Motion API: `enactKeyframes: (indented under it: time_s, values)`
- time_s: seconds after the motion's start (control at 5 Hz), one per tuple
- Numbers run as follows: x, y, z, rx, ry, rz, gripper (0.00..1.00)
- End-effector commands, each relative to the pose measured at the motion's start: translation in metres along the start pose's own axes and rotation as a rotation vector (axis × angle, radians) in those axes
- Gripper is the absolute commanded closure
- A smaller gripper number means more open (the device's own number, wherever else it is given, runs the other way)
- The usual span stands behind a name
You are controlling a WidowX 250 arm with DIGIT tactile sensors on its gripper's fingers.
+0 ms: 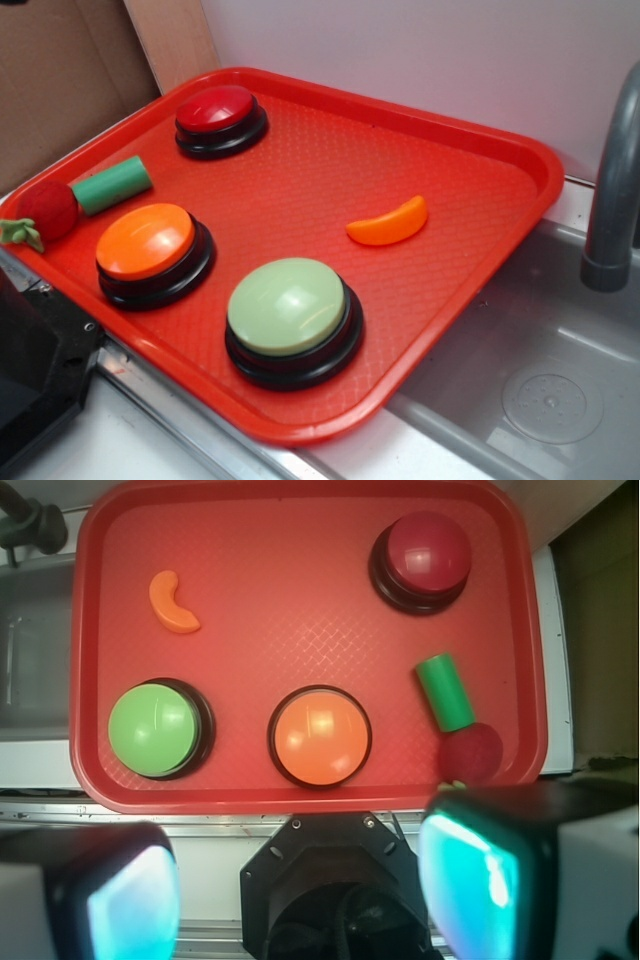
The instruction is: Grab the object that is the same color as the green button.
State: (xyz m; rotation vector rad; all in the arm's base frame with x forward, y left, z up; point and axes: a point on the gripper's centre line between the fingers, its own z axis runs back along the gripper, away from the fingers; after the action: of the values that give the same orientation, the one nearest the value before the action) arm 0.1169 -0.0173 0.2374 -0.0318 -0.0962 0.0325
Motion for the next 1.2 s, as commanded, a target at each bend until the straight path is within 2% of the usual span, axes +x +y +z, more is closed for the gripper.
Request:
enactKeyframes:
  time_s: [0.0,0.2,0.6,0.8,1.0]
  values:
    - [0.0,0.0,0.0,0.0,0.0,0.0,0.0]
    - [0.012,0.021,-0.021,-0.008,-0.011,-0.02,0.0]
    - [0.031,0.064,-0.064,0.054,-0.026,-0.078,0.0]
    - [0.041,0.087,-0.086,0.094,-0.063,-0.107,0.0]
    - [0.049,0.107,-0.108,0.079,-0.046,-0.125,0.0]
